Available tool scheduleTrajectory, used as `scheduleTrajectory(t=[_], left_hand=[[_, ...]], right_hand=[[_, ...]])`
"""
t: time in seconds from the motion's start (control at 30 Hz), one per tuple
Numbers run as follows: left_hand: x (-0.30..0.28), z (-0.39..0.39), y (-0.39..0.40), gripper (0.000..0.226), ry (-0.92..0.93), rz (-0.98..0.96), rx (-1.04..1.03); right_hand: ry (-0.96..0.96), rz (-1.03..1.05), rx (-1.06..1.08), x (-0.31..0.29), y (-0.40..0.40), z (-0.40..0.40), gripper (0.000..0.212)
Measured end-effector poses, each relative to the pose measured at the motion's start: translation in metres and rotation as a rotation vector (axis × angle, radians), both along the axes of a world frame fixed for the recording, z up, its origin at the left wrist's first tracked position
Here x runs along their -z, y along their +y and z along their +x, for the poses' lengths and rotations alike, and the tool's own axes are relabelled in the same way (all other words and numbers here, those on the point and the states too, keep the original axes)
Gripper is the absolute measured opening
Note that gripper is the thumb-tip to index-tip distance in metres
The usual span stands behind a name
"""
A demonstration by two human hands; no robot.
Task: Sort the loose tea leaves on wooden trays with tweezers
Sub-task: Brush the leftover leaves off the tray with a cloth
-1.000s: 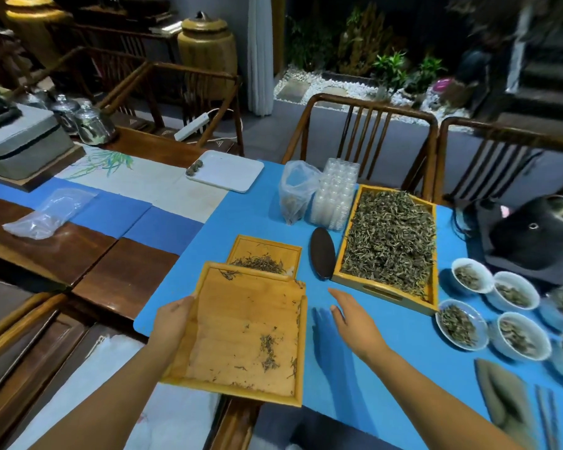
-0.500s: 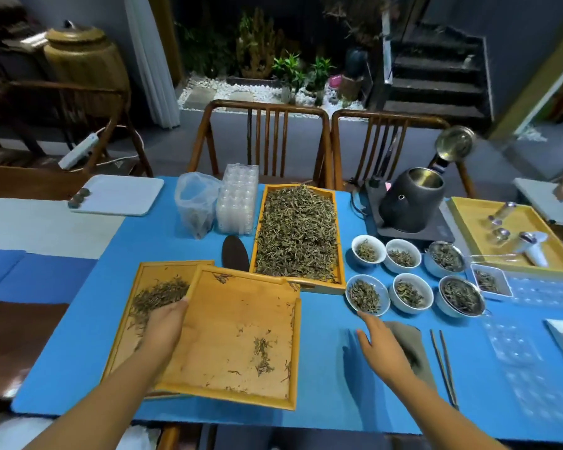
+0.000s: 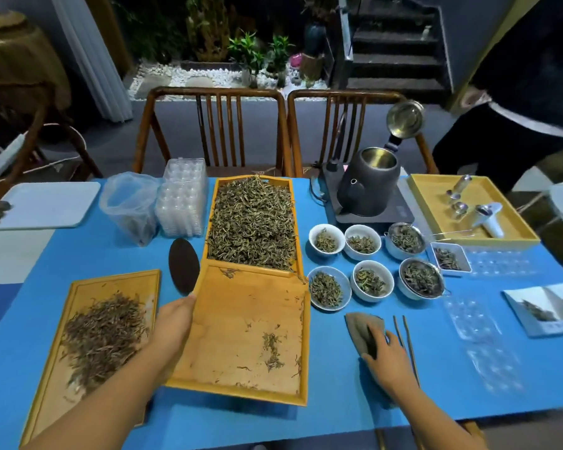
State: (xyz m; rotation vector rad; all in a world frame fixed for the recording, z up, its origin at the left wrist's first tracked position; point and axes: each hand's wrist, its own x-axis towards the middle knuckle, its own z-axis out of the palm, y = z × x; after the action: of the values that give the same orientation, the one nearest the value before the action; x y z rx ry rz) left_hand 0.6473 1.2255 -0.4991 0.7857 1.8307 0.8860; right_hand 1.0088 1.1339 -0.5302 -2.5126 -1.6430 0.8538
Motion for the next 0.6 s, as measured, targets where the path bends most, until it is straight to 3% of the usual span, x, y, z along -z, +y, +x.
scheduleTrajectory(t=[0.43, 0.6], left_hand=[[-0.003, -0.014, -0.008, 0.036, -0.039, -0.045, 0.082], [-0.02, -0.032, -0.019, 0.03, -0.072, -0.005, -0.006]], right_hand=[[0.002, 0.002, 0.046, 0.024, 0.009, -0.014, 0.058], [0.058, 0.014, 0.0, 0.014, 0.015, -0.027, 0.051]])
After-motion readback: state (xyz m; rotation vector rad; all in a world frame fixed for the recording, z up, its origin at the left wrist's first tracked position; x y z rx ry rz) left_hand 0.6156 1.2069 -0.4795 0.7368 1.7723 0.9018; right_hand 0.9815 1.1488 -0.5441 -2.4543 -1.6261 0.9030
